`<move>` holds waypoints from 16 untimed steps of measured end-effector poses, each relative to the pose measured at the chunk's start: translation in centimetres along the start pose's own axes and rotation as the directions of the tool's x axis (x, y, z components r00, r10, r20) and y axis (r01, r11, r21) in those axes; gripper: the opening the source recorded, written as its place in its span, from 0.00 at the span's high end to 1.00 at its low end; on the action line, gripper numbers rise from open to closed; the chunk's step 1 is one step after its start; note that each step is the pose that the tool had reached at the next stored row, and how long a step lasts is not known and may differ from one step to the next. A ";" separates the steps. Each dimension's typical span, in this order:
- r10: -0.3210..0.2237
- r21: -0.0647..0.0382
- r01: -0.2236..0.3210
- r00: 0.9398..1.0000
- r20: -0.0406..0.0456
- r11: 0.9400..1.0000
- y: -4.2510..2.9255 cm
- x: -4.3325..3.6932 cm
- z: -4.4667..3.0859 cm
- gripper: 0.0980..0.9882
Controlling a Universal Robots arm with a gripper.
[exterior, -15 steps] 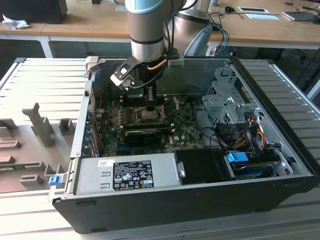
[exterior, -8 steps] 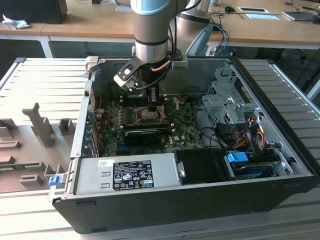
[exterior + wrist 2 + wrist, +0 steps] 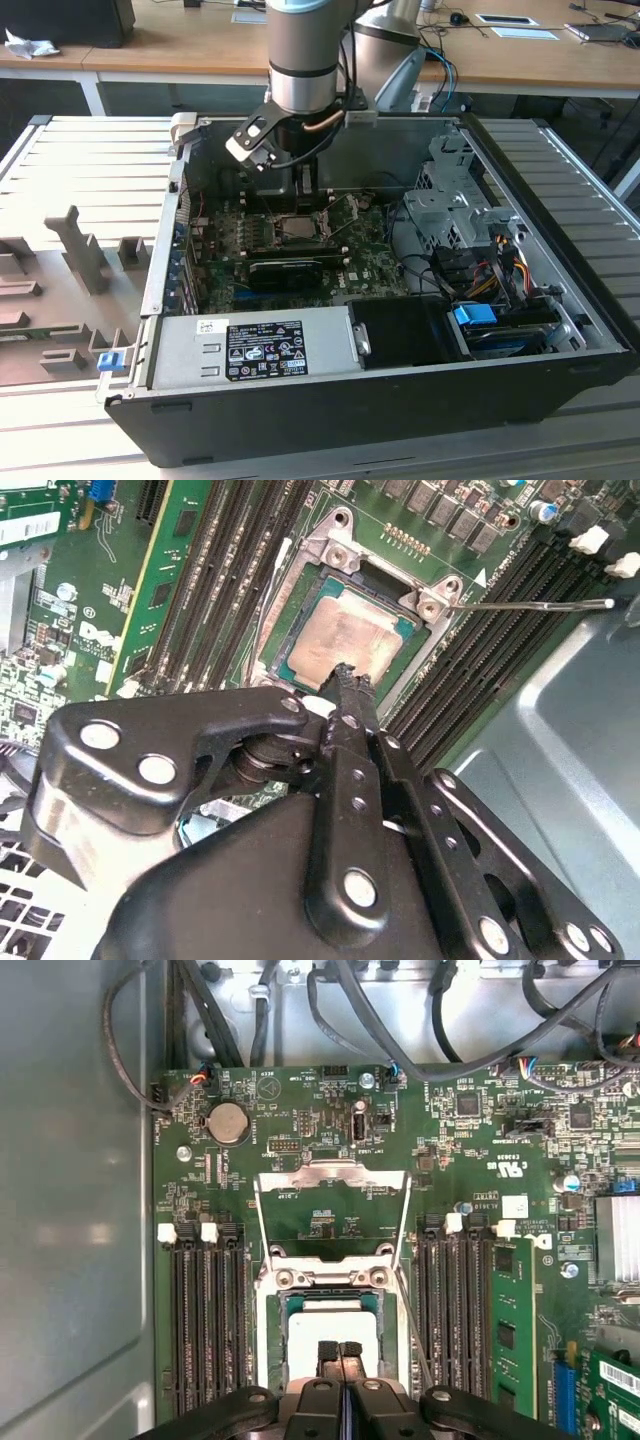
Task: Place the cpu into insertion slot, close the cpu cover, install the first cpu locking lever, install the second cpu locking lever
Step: 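Close the cpu cover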
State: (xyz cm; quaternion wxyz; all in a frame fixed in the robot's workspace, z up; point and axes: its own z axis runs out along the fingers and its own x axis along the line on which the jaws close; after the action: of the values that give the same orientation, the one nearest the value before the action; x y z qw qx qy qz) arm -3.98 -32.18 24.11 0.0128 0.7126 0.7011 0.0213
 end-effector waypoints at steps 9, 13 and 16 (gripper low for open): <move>0.000 0.000 0.000 1.000 0.000 1.000 0.02 0.01 -0.54 0.99; 0.000 0.000 0.000 1.000 0.000 1.000 0.04 0.01 -0.85 0.99; 0.000 0.000 0.000 1.000 0.000 1.000 0.05 0.02 -0.86 0.99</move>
State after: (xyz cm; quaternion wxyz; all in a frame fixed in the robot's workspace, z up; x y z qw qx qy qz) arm -3.98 -32.18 24.97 0.0128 0.7127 0.7011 0.0215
